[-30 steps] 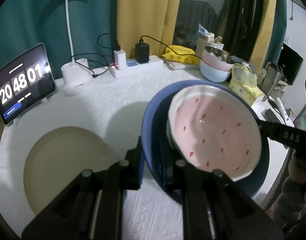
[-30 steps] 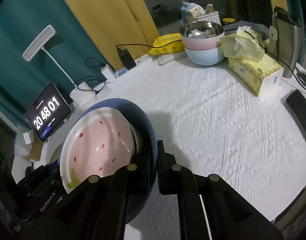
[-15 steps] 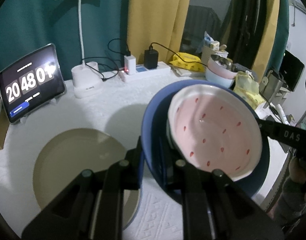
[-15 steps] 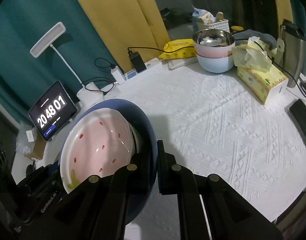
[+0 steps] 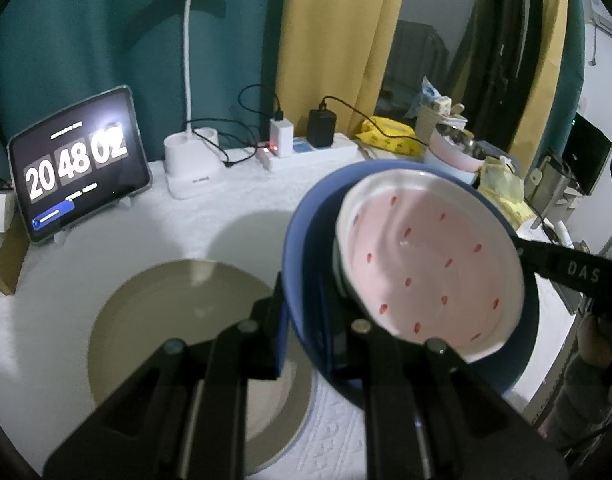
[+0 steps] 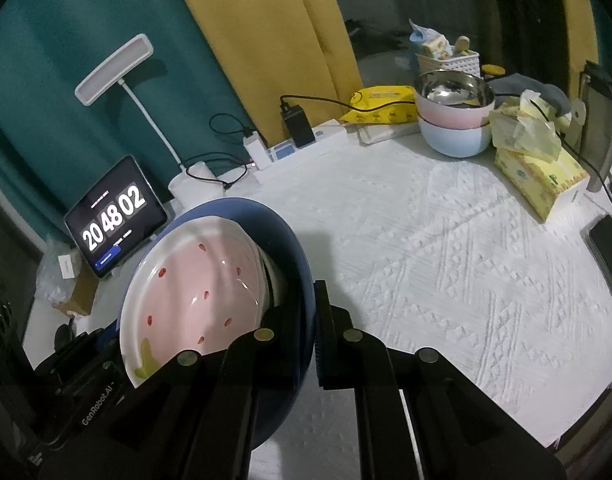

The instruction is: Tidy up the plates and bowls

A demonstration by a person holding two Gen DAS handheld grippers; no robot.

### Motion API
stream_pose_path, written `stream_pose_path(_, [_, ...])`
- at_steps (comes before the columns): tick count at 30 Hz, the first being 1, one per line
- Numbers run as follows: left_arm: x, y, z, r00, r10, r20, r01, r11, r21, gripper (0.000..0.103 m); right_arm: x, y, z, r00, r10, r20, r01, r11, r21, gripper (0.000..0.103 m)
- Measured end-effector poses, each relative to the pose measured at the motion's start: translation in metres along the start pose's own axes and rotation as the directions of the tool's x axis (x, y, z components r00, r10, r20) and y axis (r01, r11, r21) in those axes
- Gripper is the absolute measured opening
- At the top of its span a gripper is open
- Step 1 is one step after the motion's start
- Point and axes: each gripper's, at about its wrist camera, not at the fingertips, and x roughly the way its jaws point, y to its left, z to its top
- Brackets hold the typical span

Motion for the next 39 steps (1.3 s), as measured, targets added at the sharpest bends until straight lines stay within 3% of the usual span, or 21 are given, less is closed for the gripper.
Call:
stream_pose_path(19, [-0.011,0.052,-0.002,0.999,0.043,0.011,-0.042,0.997,-0.070,0.012,0.021,0.051,0.005,0.999,0.035,-0.025,-0.036,0.997,-0.068,0.008])
stream_pose_path(39, [-0.004,0.110,-0.012,0.994,0.105,-0.029,-0.108,0.983,-0.146,0.012,0.068,0.100,0.001,0.992,0.076,-0.096,-0.089,0.987,-0.133,0.008])
